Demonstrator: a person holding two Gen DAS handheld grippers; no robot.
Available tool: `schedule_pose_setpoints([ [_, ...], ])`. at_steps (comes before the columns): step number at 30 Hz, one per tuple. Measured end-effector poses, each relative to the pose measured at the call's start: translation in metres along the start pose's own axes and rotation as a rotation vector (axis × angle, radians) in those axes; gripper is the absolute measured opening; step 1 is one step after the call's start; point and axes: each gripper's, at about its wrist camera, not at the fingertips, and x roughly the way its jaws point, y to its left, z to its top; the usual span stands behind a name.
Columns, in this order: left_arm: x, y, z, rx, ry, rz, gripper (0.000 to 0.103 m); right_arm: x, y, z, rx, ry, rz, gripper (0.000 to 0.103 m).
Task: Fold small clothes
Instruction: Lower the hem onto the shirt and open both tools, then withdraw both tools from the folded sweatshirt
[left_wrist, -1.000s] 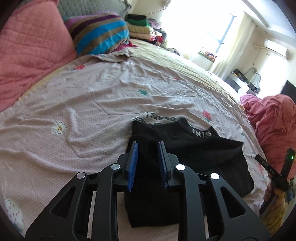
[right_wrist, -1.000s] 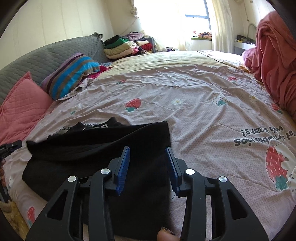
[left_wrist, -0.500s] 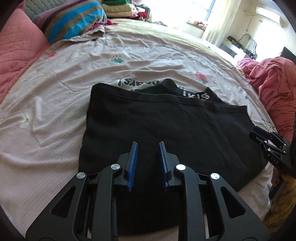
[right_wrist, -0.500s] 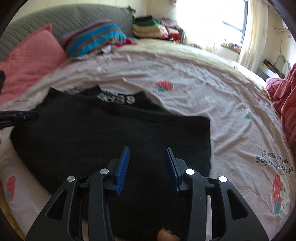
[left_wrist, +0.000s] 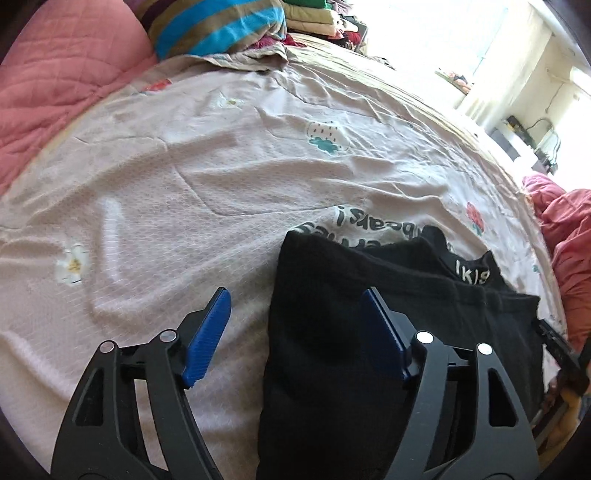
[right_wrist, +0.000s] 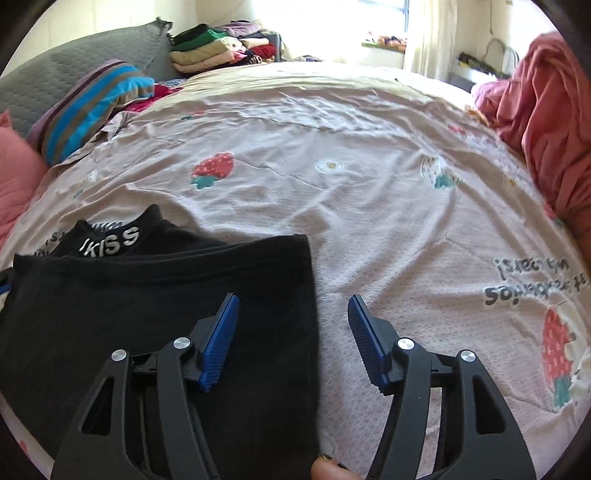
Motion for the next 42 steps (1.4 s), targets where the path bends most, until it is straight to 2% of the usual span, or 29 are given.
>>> schedule_pose_setpoints([
  [1, 0.003, 0.000, 0.001, 0.003, 0.001, -0.007, 0.065, 0.002, -0.003, 0.001, 0.012, 0.005, 0.005, 0.060],
  [2, 0.004, -0.002, 0.001, 0.013, -0.003, -0.012, 0.058, 0.004, -0.006, 0.001, 0.030, 0.008, 0.021, 0.059],
  [3, 0.005, -0.003, 0.000, 0.022, -0.004, -0.017, 0.050, 0.005, -0.008, 0.001, 0.041, 0.009, 0.033, 0.051],
  [4, 0.007, -0.006, 0.000, 0.033, -0.005, -0.022, 0.031, 0.005, -0.009, 0.001, 0.049, 0.009, 0.047, 0.044],
  [5, 0.008, -0.007, -0.001, 0.040, -0.004, -0.022, 0.022, 0.006, -0.009, 0.001, 0.055, 0.011, 0.074, 0.028],
  [6, 0.009, -0.009, -0.002, 0.046, -0.008, -0.021, 0.018, 0.007, -0.009, 0.001, 0.057, 0.010, 0.092, 0.017],
  [7, 0.008, -0.011, -0.003, 0.052, -0.012, -0.024, 0.010, 0.005, -0.007, 0.000, 0.047, 0.003, 0.093, 0.013],
  [10, 0.000, -0.016, -0.003, 0.084, -0.035, -0.021, 0.004, -0.004, -0.001, 0.000, 0.014, -0.041, 0.079, 0.008],
  [16, -0.037, -0.029, 0.013, 0.139, -0.139, -0.037, 0.004, -0.030, -0.020, 0.017, 0.095, -0.107, 0.148, 0.007],
  [19, -0.035, -0.035, 0.023, 0.153, -0.159, -0.005, 0.004, -0.026, -0.022, 0.025, 0.107, -0.107, 0.136, 0.007],
  [22, -0.017, -0.039, 0.023, 0.154, -0.142, 0.031, 0.004, -0.011, -0.021, 0.022, 0.135, -0.053, 0.123, 0.007],
  [27, 0.007, -0.031, 0.012, 0.141, -0.091, 0.075, 0.004, 0.002, -0.019, 0.011, 0.138, -0.026, 0.090, 0.007],
  [30, 0.009, -0.026, 0.006, 0.134, -0.081, 0.080, 0.008, 0.006, -0.020, 0.007, 0.143, -0.011, 0.080, 0.008],
  [34, 0.005, -0.022, 0.003, 0.117, -0.079, 0.079, 0.017, 0.006, -0.015, 0.005, 0.112, 0.001, 0.039, 0.010],
  [37, -0.003, -0.022, 0.000, 0.107, -0.089, 0.063, 0.027, 0.000, -0.014, 0.001, 0.107, 0.006, 0.053, 0.017],
  [38, -0.006, -0.023, -0.001, 0.105, -0.094, 0.057, 0.032, -0.005, -0.013, -0.002, 0.100, 0.004, 0.058, 0.025],
  [39, -0.009, -0.025, -0.003, 0.107, -0.097, 0.049, 0.033, -0.009, -0.012, -0.004, 0.094, 0.003, 0.059, 0.042],
  [40, -0.013, -0.028, -0.005, 0.114, -0.099, 0.041, 0.035, -0.013, -0.012, -0.005, 0.091, -0.003, 0.060, 0.047],
  [42, -0.020, -0.033, -0.009, 0.124, -0.107, 0.035, 0.042, -0.026, -0.008, -0.010, 0.073, -0.026, 0.067, 0.048],
])
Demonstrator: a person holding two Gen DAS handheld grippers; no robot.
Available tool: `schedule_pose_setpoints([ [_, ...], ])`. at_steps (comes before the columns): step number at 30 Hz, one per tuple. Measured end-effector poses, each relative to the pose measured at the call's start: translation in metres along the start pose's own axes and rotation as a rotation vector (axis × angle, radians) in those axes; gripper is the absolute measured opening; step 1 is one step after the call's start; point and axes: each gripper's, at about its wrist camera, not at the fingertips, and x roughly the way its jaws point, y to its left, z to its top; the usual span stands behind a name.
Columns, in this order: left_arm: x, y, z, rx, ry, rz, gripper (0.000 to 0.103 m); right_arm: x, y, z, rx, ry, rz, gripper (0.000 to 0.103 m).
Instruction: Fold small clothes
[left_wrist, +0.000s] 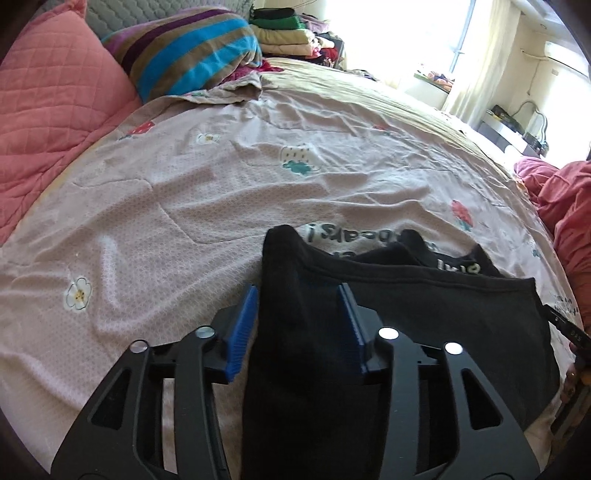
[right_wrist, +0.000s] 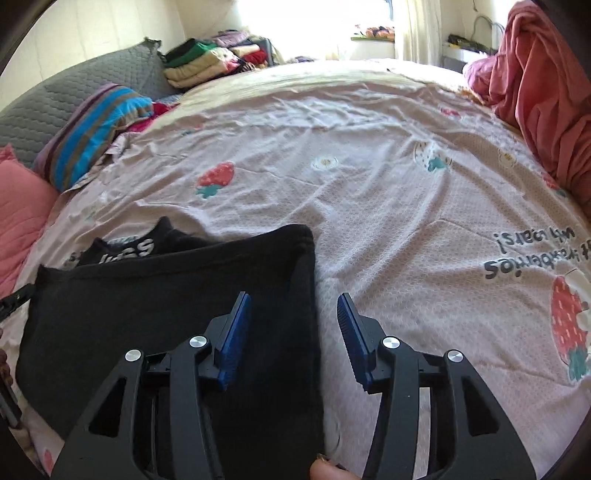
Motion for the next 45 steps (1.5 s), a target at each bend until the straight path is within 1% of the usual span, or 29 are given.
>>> schedule_pose_setpoints([
  [2, -0.007, -0.004, -0.002, 0.003, -0.008, -0.007, 0.051, -0.012, 0.005, -0.005, -0.036, -0.009, 0.007, 0.049],
  [3, -0.011, -0.006, -0.004, 0.007, -0.012, -0.010, 0.052, -0.017, 0.008, -0.008, -0.052, -0.005, 0.012, 0.054],
  [7, -0.028, -0.013, -0.011, 0.019, -0.021, -0.030, 0.055, -0.033, 0.016, -0.018, -0.098, -0.011, 0.036, 0.055],
  [10, -0.038, -0.016, -0.020, 0.026, -0.012, -0.044, 0.055, -0.043, 0.024, -0.030, -0.135, 0.006, 0.063, 0.059],
  [11, -0.043, -0.017, -0.026, 0.029, -0.004, -0.049, 0.057, -0.045, 0.027, -0.034, -0.145, 0.010, 0.071, 0.059],
  [12, -0.045, -0.018, -0.029, 0.031, 0.000, -0.054, 0.062, -0.047, 0.029, -0.038, -0.154, 0.015, 0.078, 0.059],
  [13, -0.047, -0.019, -0.034, 0.035, 0.008, -0.060, 0.070, -0.048, 0.031, -0.042, -0.166, 0.026, 0.087, 0.059],
  [17, -0.048, -0.019, -0.055, 0.056, 0.058, -0.056, 0.070, -0.049, 0.037, -0.061, -0.193, 0.077, 0.097, 0.059],
  [21, -0.040, -0.011, -0.077, 0.046, 0.110, -0.034, 0.070, -0.048, 0.032, -0.077, -0.190, 0.111, 0.085, 0.059],
  [26, -0.041, -0.004, -0.097, 0.007, 0.121, -0.059, 0.070, -0.054, 0.027, -0.092, -0.210, 0.104, 0.063, 0.059],
  [29, -0.046, -0.002, -0.103, -0.008, 0.122, -0.065, 0.070, -0.060, 0.025, -0.095, -0.200, 0.100, 0.070, 0.059],
  [31, -0.052, -0.001, -0.103, -0.020, 0.116, -0.069, 0.071, -0.064, 0.023, -0.096, -0.185, 0.099, 0.083, 0.061],
  [34, -0.062, -0.002, -0.104, -0.020, 0.101, -0.064, 0.073, -0.069, 0.021, -0.095, -0.166, 0.092, 0.100, 0.065],
  [35, -0.064, -0.002, -0.104, -0.021, 0.097, -0.061, 0.074, -0.072, 0.020, -0.095, -0.160, 0.088, 0.107, 0.068],
  [36, -0.067, -0.002, -0.104, -0.023, 0.092, -0.057, 0.074, -0.075, 0.020, -0.095, -0.156, 0.084, 0.113, 0.073],
  [39, -0.075, -0.002, -0.104, -0.026, 0.079, -0.048, 0.076, -0.083, 0.019, -0.093, -0.150, 0.062, 0.119, 0.083],
  [41, -0.081, -0.002, -0.104, -0.027, 0.068, -0.039, 0.082, -0.089, 0.019, -0.092, -0.149, 0.043, 0.123, 0.087],
  [42, -0.084, -0.002, -0.104, -0.028, 0.064, -0.032, 0.083, -0.092, 0.019, -0.091, -0.148, 0.031, 0.124, 0.089],
  [44, -0.090, -0.003, -0.104, -0.026, 0.051, -0.025, 0.089, -0.098, 0.018, -0.090, -0.143, 0.009, 0.128, 0.090],
  [45, -0.092, -0.004, -0.103, -0.026, 0.048, -0.022, 0.091, -0.101, 0.017, -0.089, -0.140, 0.000, 0.129, 0.094],
])
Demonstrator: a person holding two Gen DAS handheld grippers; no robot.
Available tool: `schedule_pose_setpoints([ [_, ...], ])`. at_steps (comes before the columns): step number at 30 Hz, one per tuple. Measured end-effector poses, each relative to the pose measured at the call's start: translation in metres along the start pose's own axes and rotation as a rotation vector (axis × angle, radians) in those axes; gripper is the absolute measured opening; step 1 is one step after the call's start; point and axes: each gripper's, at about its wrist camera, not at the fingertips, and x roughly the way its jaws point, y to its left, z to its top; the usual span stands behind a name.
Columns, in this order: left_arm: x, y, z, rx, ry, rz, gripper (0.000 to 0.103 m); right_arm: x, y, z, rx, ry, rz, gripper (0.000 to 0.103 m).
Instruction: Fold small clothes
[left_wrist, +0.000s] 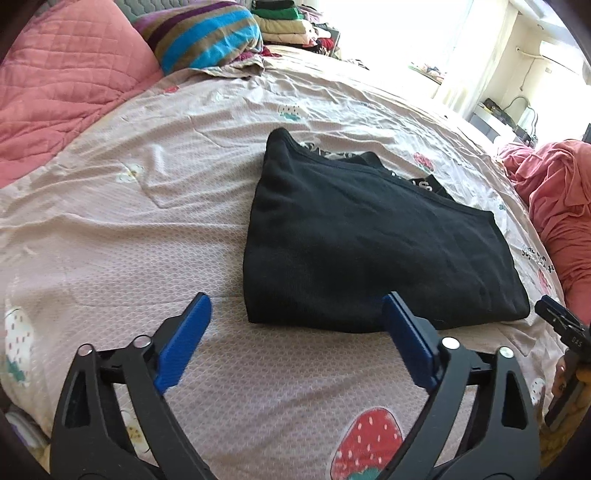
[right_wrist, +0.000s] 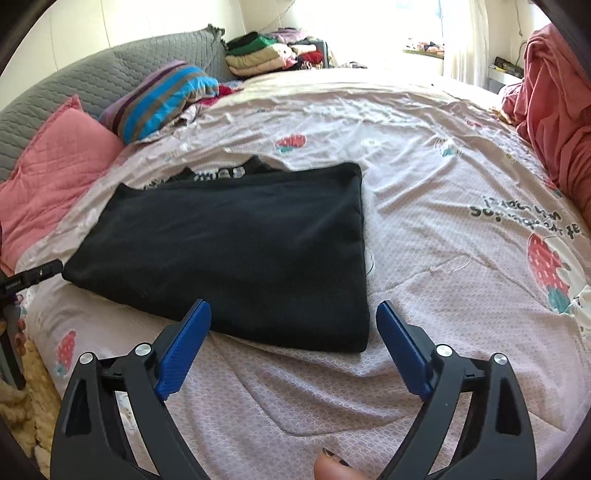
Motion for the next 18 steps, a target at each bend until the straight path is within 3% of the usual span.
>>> schedule_pose_setpoints([
  [7, -0.014, -0.005, 0.000, 0.011, -0.019, 0.020, 0.094, -0.024, 0.002, 0.006, 0.007, -0.109, -0.008, 0.098],
  [18, -0.030, 0.002, 0.000, -0.007, -0.050, 0.034, 0.094, -0.043, 0.020, 0.016, -0.009, -0.161, 0.031, 0.098],
])
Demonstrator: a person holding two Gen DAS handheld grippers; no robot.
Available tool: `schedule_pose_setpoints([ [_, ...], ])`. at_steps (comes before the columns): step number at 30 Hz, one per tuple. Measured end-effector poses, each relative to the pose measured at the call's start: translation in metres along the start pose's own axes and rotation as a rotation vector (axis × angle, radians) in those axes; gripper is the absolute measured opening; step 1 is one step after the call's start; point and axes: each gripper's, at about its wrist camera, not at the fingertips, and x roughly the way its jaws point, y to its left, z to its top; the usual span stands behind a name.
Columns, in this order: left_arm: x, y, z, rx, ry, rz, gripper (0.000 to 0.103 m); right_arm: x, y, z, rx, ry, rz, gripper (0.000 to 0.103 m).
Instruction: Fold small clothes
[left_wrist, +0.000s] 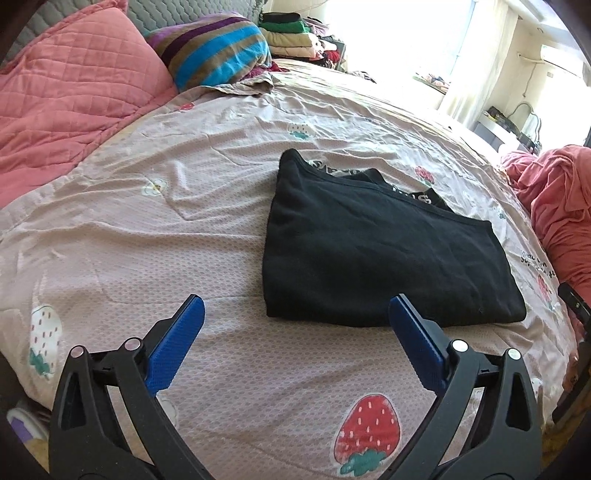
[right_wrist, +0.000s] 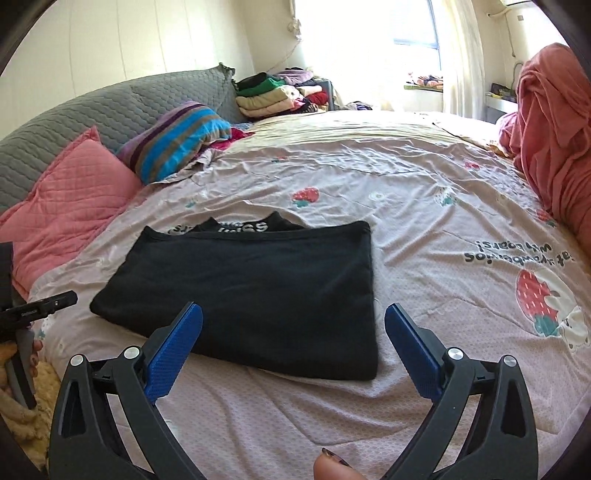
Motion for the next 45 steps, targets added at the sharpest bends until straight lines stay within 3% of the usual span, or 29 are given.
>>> schedule_pose_setpoints([
  [7, -0.013, 0.012, -0.001, -0.034, -0.024, -0.011, 0.094, -0.001, 0.020, 0.001, -0.055, -0.012, 0.008, 0.098],
  [33, -0.031, 0.075, -0.001, -0.176, -0.075, 0.038, 0.094, 0.031, 0.114, 0.014, -0.179, 0.013, 0.162, 0.098],
  [45, -0.014, 0.094, 0.017, -0.190, -0.053, 0.079, 0.094, 0.064, 0.177, 0.010, -0.317, 0.061, 0.229, 0.098],
])
